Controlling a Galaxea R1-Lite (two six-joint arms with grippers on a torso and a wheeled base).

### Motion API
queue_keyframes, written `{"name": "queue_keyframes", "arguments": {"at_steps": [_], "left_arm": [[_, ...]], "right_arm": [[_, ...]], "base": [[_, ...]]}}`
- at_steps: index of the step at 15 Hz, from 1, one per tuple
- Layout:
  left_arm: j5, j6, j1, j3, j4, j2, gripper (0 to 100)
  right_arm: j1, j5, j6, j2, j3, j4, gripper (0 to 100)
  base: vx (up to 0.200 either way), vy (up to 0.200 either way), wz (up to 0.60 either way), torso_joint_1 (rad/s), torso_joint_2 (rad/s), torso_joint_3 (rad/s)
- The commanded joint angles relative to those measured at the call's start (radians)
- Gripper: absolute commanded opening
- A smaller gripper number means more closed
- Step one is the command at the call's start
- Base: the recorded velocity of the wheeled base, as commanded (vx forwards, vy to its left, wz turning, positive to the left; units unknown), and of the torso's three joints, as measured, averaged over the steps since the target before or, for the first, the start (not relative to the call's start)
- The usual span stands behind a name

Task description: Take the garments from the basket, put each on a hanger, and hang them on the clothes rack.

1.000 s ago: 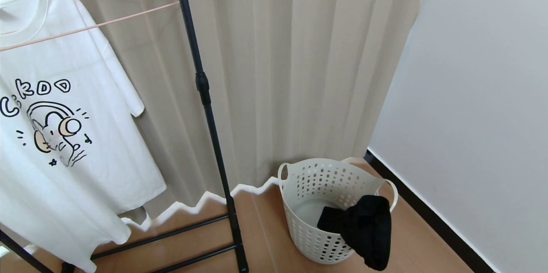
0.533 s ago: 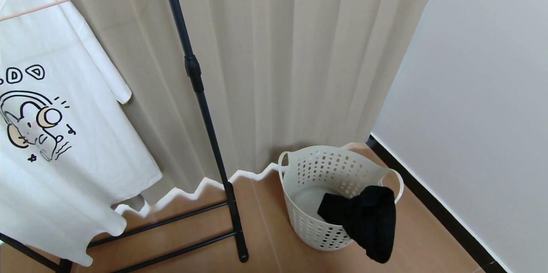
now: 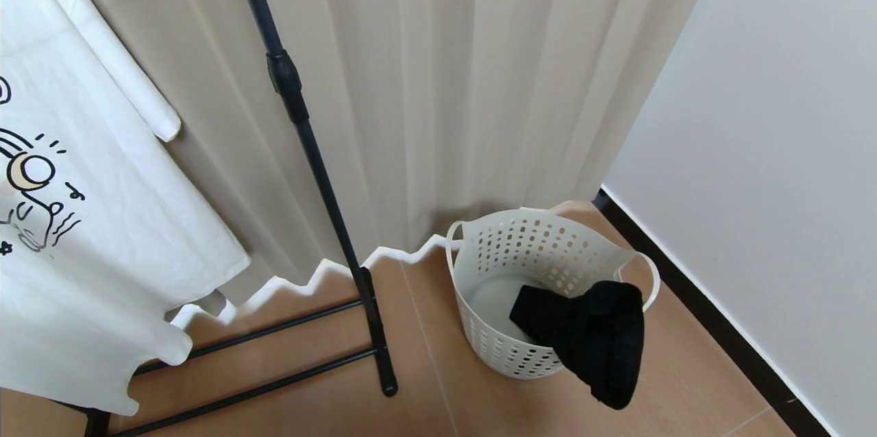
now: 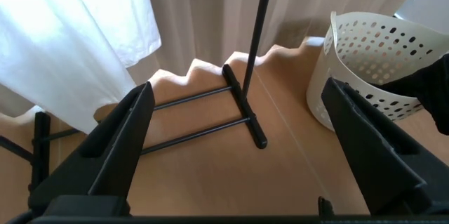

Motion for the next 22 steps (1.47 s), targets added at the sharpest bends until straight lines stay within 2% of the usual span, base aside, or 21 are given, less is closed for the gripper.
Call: {"name": "queue_keyframes", "arguments": {"at_steps": [1,22], "left_arm": [[0.000,0.000,0.000,0.000,0.000,0.001,100],[0.000,0.000,0.000,0.000,0.000,0.001,100]], "right_arm": [[0.000,0.000,-0.001,0.001,0.000,0.000,100],[0.000,-0.004,0.002,0.001,0.000,0.000,100]], "base": [[0.000,0.000,0.00,0.002,0.00,-0.110],[0.000,0.000,0.00,0.003,0.00,-0.141]]}}
